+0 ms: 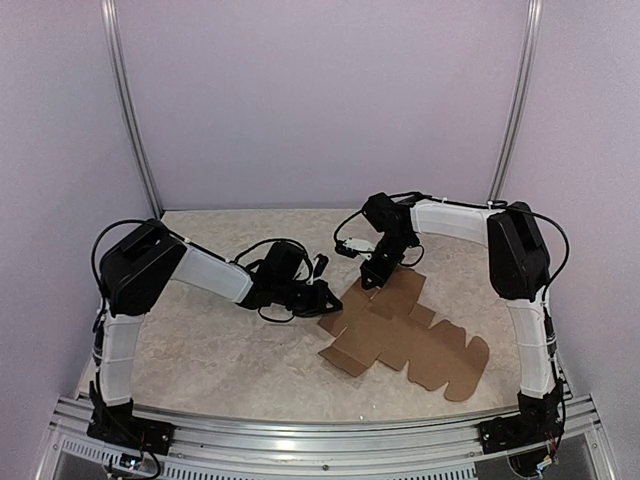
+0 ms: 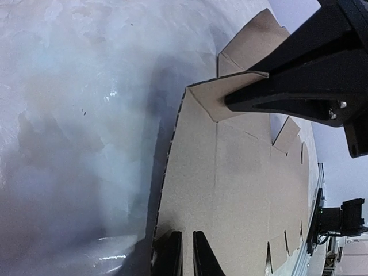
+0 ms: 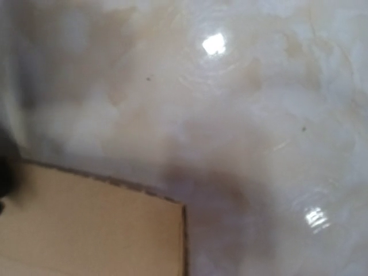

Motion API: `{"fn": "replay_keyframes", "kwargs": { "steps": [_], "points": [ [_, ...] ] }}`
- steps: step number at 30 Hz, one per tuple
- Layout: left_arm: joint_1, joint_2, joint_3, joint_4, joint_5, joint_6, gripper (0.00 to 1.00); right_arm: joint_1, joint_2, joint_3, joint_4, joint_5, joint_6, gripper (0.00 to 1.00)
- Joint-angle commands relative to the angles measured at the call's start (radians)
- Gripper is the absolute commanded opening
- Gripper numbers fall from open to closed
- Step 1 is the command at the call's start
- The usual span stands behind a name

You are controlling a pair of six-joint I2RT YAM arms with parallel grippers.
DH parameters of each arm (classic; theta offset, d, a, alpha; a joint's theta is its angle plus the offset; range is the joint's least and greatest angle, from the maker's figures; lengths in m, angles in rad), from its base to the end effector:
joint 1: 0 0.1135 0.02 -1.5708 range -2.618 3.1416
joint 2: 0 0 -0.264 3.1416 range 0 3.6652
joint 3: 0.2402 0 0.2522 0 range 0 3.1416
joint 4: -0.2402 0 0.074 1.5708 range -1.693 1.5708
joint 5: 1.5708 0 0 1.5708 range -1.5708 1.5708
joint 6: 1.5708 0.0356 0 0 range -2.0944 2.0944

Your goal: Fold the paper box

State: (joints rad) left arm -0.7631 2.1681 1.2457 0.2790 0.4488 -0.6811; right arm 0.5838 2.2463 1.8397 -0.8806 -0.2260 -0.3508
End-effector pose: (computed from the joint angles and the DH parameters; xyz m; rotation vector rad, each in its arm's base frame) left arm 0.3139 -0.3216 0.1091 0.3788 2.4297 -1.2260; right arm 0.3829 0.2625 0.1734 -1.3314 2.5358 0.3703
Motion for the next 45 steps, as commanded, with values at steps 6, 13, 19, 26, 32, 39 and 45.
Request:
{"fn": "replay_keyframes", "kwargs": {
  "steps": [6,13,19,26,32,39,45],
  "points": [
    [-0.011,0.076,0.067,-0.117,-0.098,-0.041,0.08,0.008,0.043,0.021,-0.041,-0.064,0.023,0.14],
    [-0.012,0.106,0.097,-0.182,-0.119,-0.043,0.08,-0.005,-0.001,-0.012,-0.050,-0.186,0.048,0.18],
    [-0.013,0.119,0.097,-0.186,-0.114,-0.039,0.08,-0.012,-0.015,-0.029,-0.055,-0.233,0.067,0.33],
    [-0.013,0.121,0.104,-0.205,-0.114,-0.023,0.07,-0.053,-0.056,-0.038,-0.050,-0.279,0.087,0.30],
    [-0.013,0.118,0.110,-0.230,-0.120,-0.016,0.06,-0.092,-0.065,-0.061,-0.023,-0.302,0.104,0.20],
    [-0.014,0.118,0.113,-0.242,-0.119,-0.013,0.04,-0.122,-0.046,-0.059,-0.001,-0.294,0.113,0.15],
    [-0.017,0.121,0.124,-0.252,-0.115,-0.009,0.04,-0.155,-0.058,-0.049,0.018,-0.258,0.114,0.14]
  ]
}}
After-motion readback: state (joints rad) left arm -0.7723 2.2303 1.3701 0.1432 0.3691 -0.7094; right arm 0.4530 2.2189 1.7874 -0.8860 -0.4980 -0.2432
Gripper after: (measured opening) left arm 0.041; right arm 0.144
